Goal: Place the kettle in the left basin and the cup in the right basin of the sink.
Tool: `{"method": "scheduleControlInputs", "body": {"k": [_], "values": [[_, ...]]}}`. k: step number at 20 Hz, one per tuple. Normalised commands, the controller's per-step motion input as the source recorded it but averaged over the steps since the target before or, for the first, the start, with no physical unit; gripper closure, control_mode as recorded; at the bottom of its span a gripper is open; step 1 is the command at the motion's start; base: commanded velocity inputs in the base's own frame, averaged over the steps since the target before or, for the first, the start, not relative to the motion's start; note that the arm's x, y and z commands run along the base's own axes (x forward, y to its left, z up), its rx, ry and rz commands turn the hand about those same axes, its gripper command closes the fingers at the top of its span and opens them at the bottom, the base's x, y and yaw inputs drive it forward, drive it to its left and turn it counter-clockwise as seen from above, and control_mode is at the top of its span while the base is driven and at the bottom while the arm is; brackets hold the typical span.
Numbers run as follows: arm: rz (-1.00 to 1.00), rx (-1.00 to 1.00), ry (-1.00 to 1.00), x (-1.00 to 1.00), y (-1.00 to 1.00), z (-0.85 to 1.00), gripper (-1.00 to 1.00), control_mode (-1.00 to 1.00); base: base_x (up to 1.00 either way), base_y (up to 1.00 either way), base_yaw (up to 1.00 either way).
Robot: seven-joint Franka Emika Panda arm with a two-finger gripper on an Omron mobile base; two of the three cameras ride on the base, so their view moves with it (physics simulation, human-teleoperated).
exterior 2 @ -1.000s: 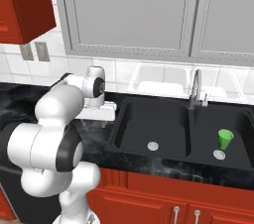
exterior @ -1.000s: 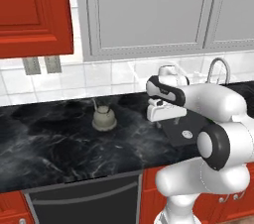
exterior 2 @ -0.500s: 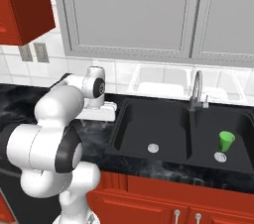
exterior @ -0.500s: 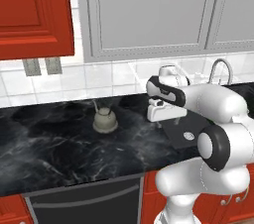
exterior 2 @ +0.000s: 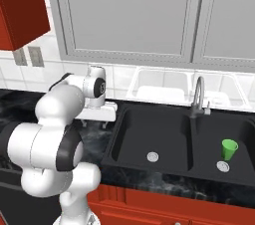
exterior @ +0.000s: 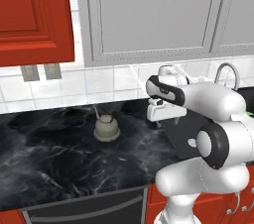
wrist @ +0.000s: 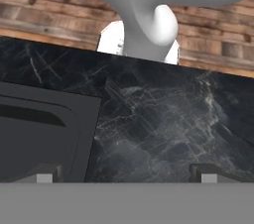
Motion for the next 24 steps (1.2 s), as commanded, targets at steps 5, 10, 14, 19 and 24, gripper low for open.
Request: {"method": "scheduleControlInputs", "body": {"k": [5,10,14,19,24], "values": [[0.0,0.0,0.0,0.0,0.0,0.0,-1.0,1.0,0.2,0.05,0.0],[0.0,0.0,0.0,0.0,0.0,0.0,-1.0,1.0,0.0,0.0,0.0],[0.0,0.0,0.0,0.0,0.0,0.0,-1.0,1.0,0.0,0.0,0.0],[0.0,0.0,0.0,0.28,0.17,0.0,-1.0,-1.0,0.03,0.01,0.0],[0.08,-0.01,0.0,0.64,0.31,0.05,-1.0,-1.0,0.0,0.0,0.0]]}}
